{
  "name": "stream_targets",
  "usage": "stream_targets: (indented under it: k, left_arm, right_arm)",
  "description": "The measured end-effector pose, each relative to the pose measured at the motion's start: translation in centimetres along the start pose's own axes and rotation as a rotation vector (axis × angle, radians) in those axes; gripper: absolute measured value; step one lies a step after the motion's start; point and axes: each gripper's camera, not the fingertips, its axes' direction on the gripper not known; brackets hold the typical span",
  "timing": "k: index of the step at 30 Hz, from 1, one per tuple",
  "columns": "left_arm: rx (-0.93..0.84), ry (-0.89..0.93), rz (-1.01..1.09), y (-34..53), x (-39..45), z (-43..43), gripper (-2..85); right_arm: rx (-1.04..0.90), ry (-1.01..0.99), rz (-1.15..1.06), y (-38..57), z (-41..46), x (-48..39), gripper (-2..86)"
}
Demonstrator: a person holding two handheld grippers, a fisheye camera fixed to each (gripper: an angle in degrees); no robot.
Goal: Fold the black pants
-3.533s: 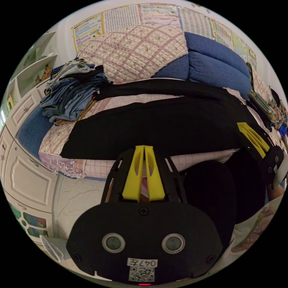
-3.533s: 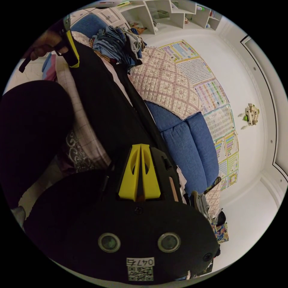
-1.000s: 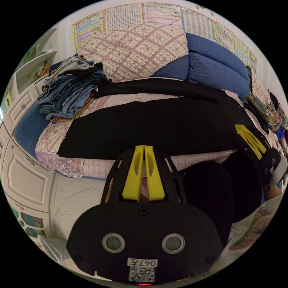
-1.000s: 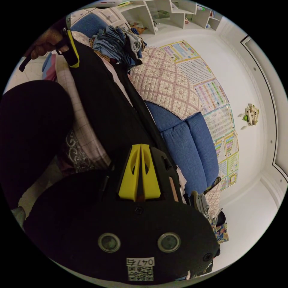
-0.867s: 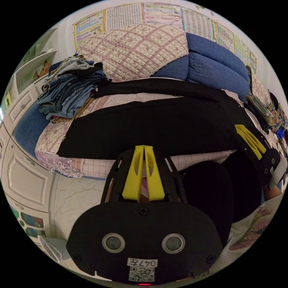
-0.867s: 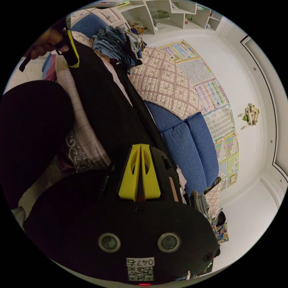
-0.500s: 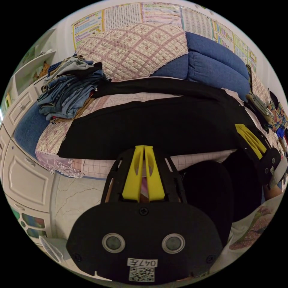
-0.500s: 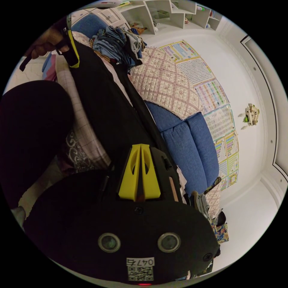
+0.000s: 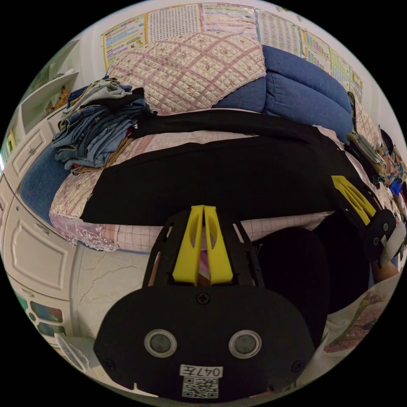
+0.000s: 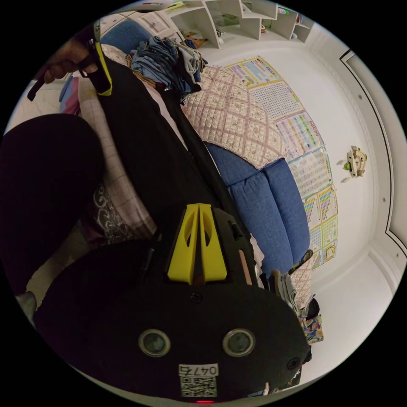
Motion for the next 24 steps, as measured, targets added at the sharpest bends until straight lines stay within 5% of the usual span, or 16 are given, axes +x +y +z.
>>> stream_targets:
  k: [24]
  left_arm:
    - [0.001, 0.014, -0.012, 0.3, 1.2, -3.3, -1.0]
  right_arm:
    - [0.0, -0.006, 0.011, -2.3, -2.0, -0.9, -0.7]
